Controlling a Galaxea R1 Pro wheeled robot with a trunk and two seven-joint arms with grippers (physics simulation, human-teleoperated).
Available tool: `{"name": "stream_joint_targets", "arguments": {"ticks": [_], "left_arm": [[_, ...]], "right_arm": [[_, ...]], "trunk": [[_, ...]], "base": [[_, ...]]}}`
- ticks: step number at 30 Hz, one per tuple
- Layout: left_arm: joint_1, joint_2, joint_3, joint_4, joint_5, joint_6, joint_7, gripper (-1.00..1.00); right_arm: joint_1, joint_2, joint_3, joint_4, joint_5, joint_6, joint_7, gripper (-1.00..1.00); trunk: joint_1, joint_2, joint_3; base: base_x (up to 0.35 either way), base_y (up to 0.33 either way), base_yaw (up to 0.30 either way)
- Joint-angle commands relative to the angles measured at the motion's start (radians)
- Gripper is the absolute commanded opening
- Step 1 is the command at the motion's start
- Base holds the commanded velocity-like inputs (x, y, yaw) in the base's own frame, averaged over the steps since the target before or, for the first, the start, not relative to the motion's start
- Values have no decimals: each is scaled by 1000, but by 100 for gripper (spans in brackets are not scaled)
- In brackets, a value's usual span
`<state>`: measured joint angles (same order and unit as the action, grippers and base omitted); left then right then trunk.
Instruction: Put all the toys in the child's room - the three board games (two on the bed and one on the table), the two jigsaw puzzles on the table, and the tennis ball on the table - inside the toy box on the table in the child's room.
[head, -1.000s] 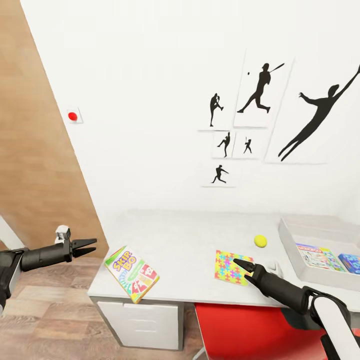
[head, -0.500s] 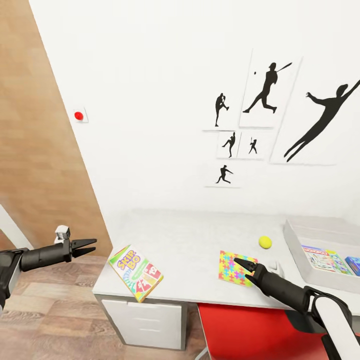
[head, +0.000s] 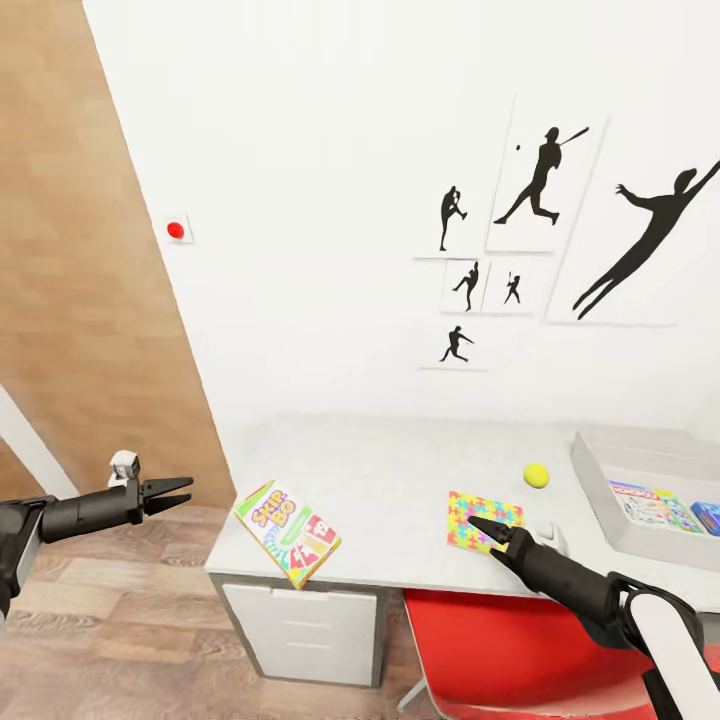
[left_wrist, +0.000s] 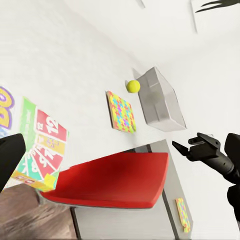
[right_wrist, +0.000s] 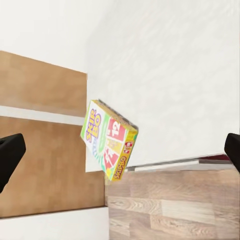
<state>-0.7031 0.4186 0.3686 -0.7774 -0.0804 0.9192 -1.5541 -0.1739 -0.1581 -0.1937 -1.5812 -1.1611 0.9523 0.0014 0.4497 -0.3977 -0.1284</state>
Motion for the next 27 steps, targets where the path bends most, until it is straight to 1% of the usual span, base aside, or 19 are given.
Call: {"name": "stream_joint_targets", "arguments": {"ticks": [1, 8, 12, 16, 27], "left_arm": [[-1, 0, 2, 0, -9, 10, -7, 100], [-1, -1, 2, 0, -9, 10, -7, 100], [-1, -2, 1, 0, -9, 10, -6, 100], [-1, -1, 1, 0, -9, 10, -7, 100], [-1, 1, 2, 0, -9, 10, -7, 100]], "right_arm": [[-1, 0, -1, -1, 0, 5, 0, 100], [-1, 0, 0, 0, 0, -1, 0, 100], [-1, -1, 5, 0, -1, -47, 2, 100], [-1, -1, 7, 0, -1, -69, 4, 100], [-1, -1, 6, 2, 0, -75, 6, 100]], "trunk": [[0, -2, -2], [0, -2, -2], [0, -2, -2], [0, -2, -2], [0, -2, 11]], "base": [[-155, 191, 0], [-156, 209, 0], [-114, 242, 0], [-34, 263, 0], [-4, 276, 40]]}}
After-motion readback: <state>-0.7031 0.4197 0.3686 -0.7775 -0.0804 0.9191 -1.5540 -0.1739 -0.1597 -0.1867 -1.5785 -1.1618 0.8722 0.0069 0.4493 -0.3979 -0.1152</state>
